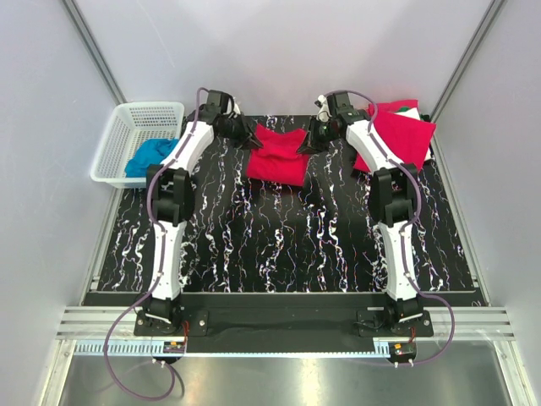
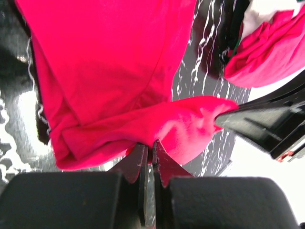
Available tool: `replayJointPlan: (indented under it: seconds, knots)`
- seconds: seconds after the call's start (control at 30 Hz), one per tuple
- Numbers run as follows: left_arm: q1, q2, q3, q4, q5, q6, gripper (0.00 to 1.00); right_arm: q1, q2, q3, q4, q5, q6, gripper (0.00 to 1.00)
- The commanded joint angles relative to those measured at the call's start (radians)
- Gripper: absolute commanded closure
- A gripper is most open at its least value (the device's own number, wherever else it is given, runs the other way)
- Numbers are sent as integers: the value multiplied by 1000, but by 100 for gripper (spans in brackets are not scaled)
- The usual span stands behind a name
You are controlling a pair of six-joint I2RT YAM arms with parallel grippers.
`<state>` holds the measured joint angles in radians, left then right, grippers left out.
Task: Fold and stack the t-shirts
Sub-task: Fold the tshirt
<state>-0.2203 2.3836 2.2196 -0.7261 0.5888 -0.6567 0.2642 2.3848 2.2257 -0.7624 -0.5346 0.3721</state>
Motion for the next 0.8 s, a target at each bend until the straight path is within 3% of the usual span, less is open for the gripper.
replayJointPlan:
  seconds: [0.0, 0.1, 0.77]
  knots:
    - [-27, 57, 147, 57, -35, -43, 100, -5, 28, 69, 5, -45, -10, 100]
    - [-37, 94, 210, 76, -37, -64, 100, -6, 33, 78, 17, -42, -15, 100]
    - [-37, 227, 242, 224, -122, -75, 100, -6, 96, 75, 187, 142, 24, 100]
